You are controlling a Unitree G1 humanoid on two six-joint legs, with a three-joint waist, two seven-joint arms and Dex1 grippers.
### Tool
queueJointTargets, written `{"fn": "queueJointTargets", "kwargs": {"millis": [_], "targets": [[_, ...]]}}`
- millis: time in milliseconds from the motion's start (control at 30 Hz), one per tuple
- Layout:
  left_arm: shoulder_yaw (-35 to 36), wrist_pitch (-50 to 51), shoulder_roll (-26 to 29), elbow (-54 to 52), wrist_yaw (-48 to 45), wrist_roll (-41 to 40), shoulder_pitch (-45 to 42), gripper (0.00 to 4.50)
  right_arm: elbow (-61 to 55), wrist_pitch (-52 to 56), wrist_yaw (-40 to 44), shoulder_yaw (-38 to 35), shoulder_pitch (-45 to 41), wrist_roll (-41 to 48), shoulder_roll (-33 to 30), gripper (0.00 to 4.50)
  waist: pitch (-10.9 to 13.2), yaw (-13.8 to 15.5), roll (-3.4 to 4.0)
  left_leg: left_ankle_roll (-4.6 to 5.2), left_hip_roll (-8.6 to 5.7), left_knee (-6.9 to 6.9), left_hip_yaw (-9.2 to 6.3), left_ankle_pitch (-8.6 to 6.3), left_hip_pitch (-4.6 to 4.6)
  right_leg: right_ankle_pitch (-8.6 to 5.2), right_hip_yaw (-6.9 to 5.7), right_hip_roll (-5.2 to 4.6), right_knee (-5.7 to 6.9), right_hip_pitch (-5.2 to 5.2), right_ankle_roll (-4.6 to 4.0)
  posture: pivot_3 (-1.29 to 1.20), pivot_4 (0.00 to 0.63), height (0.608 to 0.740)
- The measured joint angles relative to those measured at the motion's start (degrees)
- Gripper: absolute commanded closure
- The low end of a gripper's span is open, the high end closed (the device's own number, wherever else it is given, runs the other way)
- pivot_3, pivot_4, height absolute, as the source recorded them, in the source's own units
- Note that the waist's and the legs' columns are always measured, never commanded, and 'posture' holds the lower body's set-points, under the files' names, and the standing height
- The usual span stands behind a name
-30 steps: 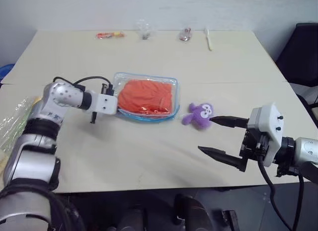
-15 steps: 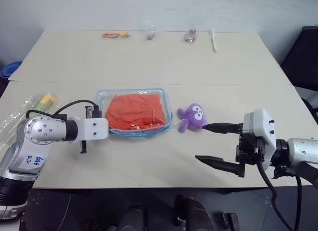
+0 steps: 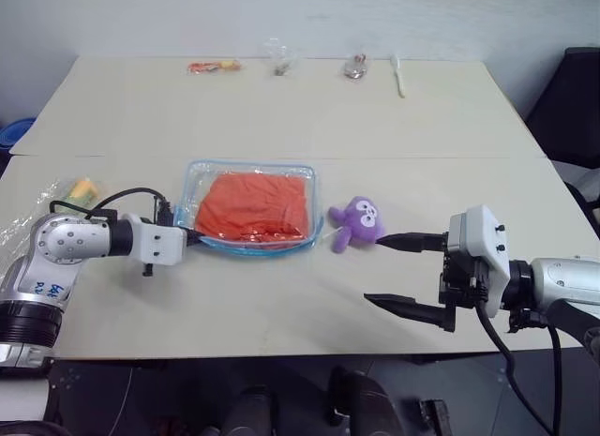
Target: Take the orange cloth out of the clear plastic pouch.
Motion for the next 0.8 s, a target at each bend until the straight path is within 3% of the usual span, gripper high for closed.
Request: {"fn": "queueJointTargets", "kwargs": {"millis": [133, 267, 400, 500, 633, 800], "targets": [[-0.18, 0.50, 0.00, 0.24, -0.59, -0.63, -0.10, 4.47, -0.02, -0.84, -0.59, 0.00, 0.41, -1.47, 0.01, 0.00, 0.00, -0.06, 0.00, 0.00, 0.01, 0.00, 0.01, 0.00, 0.01, 0.00, 0.01, 0.01, 0.00, 0.00, 0.00, 0.00, 0.150, 0.740], [-0.19, 2.84, 0.02, -0.10, -1.98, -2.04, -0.10, 3.59, -0.01, -1.06, -1.11, 0.25, 0.37, -2.34, 0.15, 0.00, 0.00, -0.06, 0.00, 0.00, 0.01, 0.00, 0.01, 0.00, 0.01, 0.00, 0.01, 0.01, 0.00, 0.00, 0.00, 0.00, 0.150, 0.740], [0.16, 7.14, 1.10, -4.30, -3.79, -4.33, 1.50, 2.32, 0.49, -2.27, -1.55, 2.17, -0.13, -4.71, 0.47, 0.00, 0.00, -0.15, 0.00, 0.00, 0.02, 0.00, 0.01, 0.00, 0.00, 0.00, 0.02, 0.02, -0.01, 0.00, 0.00, 0.00, 0.150, 0.740], [2.66, 20.02, 3.54, -11.46, -7.07, -11.76, 3.77, 2.32, 2.73, -3.86, -3.13, 4.34, -1.73, -8.34, 1.74, 0.00, 0.00, -0.32, -0.02, -0.01, 0.08, 0.00, 0.00, 0.00, 0.00, 0.00, 0.02, 0.04, 0.00, -0.01, 0.00, 0.00, 0.150, 0.740], [10.24, 45.93, 11.64, -22.16, -13.13, -28.04, 4.60, 2.32, 7.75, -6.54, -5.78, 9.25, -5.31, -15.80, 3.80, 0.00, 0.02, -0.43, 0.02, -0.02, 0.08, -0.03, 0.01, 0.00, 0.02, -0.02, 0.07, 0.03, 0.00, -0.03, -0.02, 0.00, 0.150, 0.740], [16.13, 69.02, 16.41, -30.71, -17.59, -45.75, 3.39, 2.32, 16.60, -11.03, -7.42, 18.15, -10.86, -26.13, 7.90, 0.00, 0.07, -0.37, 0.11, -0.05, 0.05, -0.04, 0.02, 0.01, 0.01, -0.02, 0.07, 0.03, -0.01, -0.03, -0.03, 0.00, 0.150, 0.740]]}}
